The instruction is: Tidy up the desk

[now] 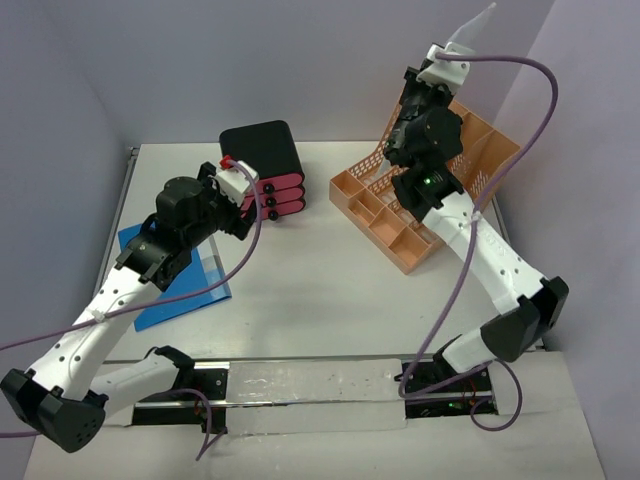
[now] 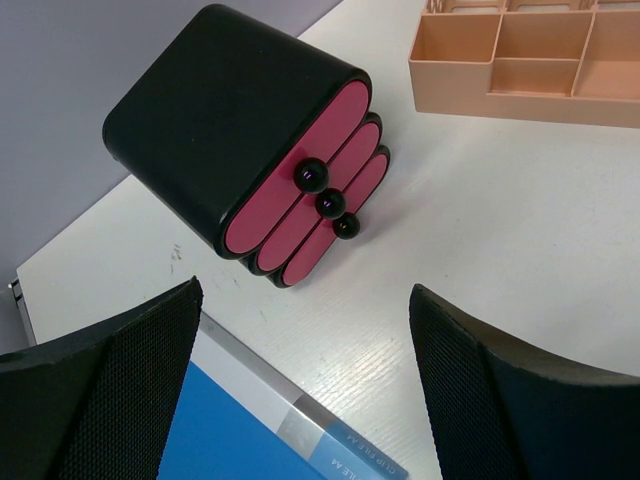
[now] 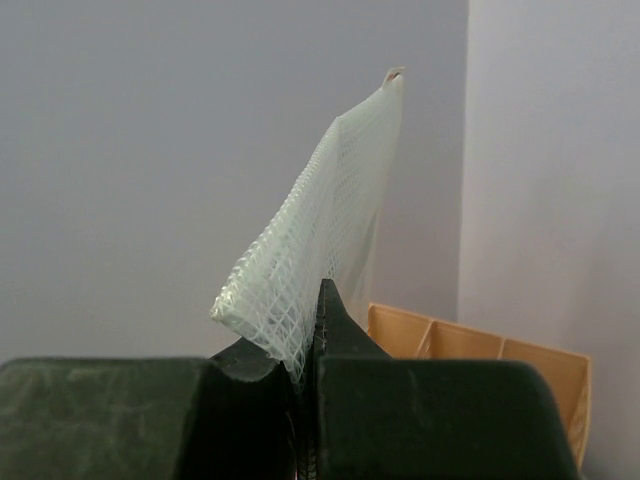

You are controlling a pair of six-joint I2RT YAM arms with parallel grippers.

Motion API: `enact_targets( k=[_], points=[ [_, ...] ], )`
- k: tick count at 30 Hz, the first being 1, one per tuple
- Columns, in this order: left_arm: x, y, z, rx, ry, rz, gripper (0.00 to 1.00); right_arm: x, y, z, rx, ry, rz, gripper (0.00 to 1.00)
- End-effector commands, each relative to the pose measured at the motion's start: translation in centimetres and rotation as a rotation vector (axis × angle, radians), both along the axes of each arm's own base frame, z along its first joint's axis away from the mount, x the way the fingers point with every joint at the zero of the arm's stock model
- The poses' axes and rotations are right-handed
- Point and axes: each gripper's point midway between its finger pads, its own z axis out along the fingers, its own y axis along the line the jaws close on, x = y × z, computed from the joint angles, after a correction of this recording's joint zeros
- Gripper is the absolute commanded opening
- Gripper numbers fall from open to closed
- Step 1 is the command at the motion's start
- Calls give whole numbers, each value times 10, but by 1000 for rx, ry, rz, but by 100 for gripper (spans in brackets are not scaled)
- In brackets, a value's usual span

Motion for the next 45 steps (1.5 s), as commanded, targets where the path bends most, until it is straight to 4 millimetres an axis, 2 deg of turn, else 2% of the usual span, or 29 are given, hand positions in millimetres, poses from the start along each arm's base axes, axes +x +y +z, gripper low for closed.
enact_targets(
  k=[1,5,9,14,21,28,31,34,36,45],
  points=[
    [11,-3,5,-19,-38,2,90,-11,-23,48,41,-158,-78,0],
    [18,-1,-1,-11,-30,13,90,-4,-27,46,35,-146,-118,0],
    [23,-5,-7,-14,-12,0,89,15,-31,33,14,-146,-116,0],
    [29,-4,-13,-11,5,2,89,43,-36,13,-31,-120,-133,0],
    [39,1,-26,-8,31,15,88,64,-39,-20,-47,-74,-181,0],
    [47,4,-35,-11,56,16,87,86,-43,-63,-65,-38,-205,0],
    [49,5,-40,-7,67,14,86,97,-46,-91,-83,-8,-228,0],
    [50,6,-44,-3,74,15,86,100,-47,-103,-95,-5,-238,0],
    [52,7,-44,-6,75,18,86,104,-46,-119,-102,15,-243,0],
    [52,7,-49,-16,95,10,86,124,-42,-170,-93,76,-283,0]
  ],
)
